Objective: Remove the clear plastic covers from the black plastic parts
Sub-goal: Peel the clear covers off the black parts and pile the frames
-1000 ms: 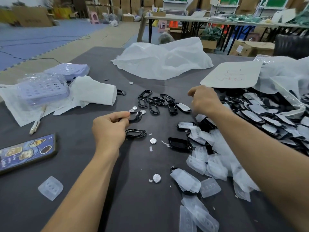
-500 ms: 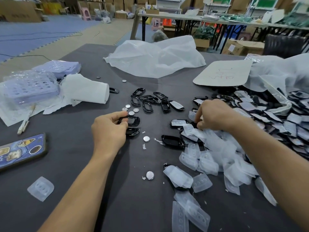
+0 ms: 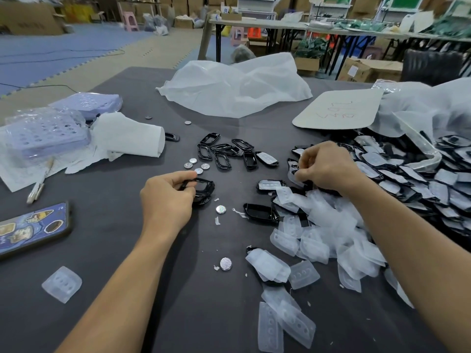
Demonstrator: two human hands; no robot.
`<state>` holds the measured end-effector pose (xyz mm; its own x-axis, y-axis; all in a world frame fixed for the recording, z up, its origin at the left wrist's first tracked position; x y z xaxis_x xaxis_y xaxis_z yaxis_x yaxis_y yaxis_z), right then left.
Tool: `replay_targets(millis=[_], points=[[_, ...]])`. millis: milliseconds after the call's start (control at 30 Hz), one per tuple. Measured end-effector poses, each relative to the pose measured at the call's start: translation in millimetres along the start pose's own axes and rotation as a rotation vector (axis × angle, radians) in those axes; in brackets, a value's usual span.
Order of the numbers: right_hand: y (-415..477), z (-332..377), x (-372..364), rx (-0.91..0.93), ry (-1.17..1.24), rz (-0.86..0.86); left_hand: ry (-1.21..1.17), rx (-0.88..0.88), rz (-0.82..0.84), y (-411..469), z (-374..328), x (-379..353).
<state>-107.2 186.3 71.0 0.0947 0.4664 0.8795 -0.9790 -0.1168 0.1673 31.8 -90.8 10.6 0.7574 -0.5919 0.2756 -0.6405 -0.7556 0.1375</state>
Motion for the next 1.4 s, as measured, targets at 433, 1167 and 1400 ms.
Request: replay_targets(millis=[433, 1167, 1400], points=[[-90, 56, -52, -0.296, 1.345, 0.06, -0.473, 0.283, 0.524, -45, -11, -40], [-93, 41, -58, -0.261, 1.312, -0.124, -0.496, 0.191, 0.379, -50, -17, -38], [-94, 42, -57, -0.228, 1.293, -0.164, -0.482, 0.191, 0.38, -51, -18, -38]])
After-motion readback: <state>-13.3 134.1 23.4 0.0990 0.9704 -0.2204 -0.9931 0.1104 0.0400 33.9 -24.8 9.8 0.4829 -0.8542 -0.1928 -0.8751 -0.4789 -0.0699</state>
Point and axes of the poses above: each hand's wrist, its own y-axis towards the middle knuckle, its own x-axis out of the back of the hand, z = x × y, the point moved 3 cm from there along y, towards the middle knuckle, and after that the axes turned 8 degrees about -z, right-handed, at the moved point
